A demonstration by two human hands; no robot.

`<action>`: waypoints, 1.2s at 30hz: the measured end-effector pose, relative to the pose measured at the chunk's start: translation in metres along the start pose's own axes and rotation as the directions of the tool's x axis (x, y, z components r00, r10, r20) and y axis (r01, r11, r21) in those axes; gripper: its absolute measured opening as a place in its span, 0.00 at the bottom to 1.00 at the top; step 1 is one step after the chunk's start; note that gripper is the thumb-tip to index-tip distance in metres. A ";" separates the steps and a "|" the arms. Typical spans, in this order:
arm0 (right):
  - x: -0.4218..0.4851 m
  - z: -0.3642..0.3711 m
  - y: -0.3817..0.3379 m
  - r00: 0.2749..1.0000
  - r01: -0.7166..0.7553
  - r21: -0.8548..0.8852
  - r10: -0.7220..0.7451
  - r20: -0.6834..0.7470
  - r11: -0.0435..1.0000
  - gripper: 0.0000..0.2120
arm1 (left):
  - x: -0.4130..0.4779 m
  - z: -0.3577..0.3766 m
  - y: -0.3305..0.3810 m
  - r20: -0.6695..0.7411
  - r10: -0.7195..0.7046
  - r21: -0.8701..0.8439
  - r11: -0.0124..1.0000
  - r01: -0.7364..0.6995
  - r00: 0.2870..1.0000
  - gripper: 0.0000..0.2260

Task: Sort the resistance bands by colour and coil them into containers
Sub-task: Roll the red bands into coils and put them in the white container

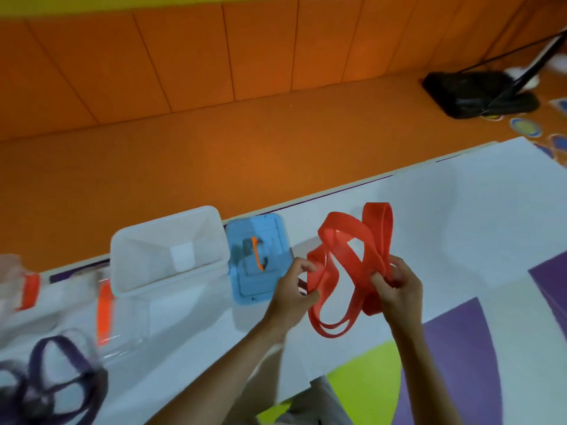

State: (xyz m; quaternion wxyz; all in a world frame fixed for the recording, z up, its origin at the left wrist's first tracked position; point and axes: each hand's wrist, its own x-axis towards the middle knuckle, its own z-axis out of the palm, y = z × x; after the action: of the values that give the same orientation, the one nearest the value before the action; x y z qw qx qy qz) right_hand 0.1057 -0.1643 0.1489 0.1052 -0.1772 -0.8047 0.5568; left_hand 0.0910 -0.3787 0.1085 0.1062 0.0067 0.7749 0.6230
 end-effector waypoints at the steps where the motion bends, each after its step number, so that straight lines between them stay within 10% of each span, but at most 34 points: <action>1: -0.011 0.001 -0.012 0.999 0.031 0.020 -0.030 -0.034 0.999 0.12 | -0.008 -0.008 0.010 0.023 0.053 -0.017 0.998 -0.052 0.998 0.18; 8: -0.076 -0.004 -0.076 0.981 0.186 0.166 -0.175 -0.077 0.968 0.11 | -0.068 -0.068 0.079 0.010 0.290 -0.129 0.949 -0.286 0.957 0.23; 16: -0.128 0.036 -0.093 0.961 0.169 0.171 -0.201 0.188 0.971 0.06 | -0.153 -0.145 0.087 -0.103 0.300 -0.103 0.945 -0.310 0.948 0.21; 31: -0.197 0.191 0.017 0.862 0.025 -0.188 0.074 0.501 0.982 0.07 | -0.244 -0.199 -0.092 -0.433 -0.060 -0.004 0.998 0.065 0.900 0.20; 36: -0.204 0.204 0.048 0.738 0.047 -0.376 0.221 0.637 0.925 0.23 | -0.237 -0.195 -0.145 -0.538 -0.132 0.011 0.987 0.163 0.832 0.21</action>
State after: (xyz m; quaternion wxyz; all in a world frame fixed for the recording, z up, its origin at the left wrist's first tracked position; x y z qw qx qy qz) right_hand 0.2256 -0.4060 0.0368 -0.2523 -0.0202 -0.8684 0.4264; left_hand 0.3071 -0.6325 0.0450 -0.0669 -0.2243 0.7891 0.5679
